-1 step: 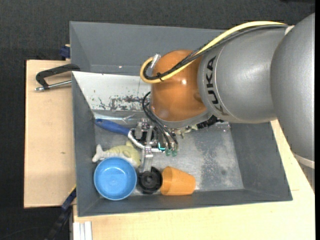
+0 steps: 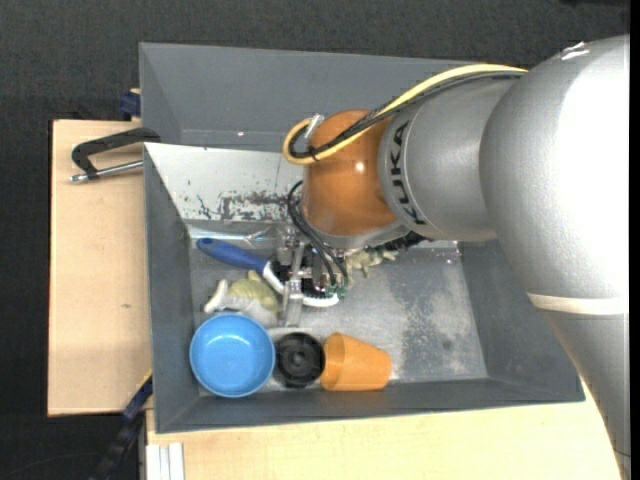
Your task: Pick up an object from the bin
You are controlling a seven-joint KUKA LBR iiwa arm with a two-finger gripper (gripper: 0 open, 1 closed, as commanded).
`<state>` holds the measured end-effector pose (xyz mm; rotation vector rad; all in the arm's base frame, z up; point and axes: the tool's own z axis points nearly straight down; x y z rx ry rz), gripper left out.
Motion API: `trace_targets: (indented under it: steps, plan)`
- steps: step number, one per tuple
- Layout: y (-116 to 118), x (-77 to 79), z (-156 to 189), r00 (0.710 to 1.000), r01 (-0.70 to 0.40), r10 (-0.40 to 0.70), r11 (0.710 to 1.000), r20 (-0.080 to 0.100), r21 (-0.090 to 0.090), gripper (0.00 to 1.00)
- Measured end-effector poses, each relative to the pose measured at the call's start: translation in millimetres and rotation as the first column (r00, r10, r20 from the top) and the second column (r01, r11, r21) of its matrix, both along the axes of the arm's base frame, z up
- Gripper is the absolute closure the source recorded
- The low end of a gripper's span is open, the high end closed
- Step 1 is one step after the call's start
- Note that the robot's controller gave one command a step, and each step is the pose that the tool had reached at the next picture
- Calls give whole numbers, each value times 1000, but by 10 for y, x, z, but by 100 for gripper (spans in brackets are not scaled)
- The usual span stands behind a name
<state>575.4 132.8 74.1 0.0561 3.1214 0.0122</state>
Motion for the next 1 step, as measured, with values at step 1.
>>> trace_targets:
  steps: [1]
  plan:
    - [15,-27,16,1000,-2,2,1000,-6,0,100]
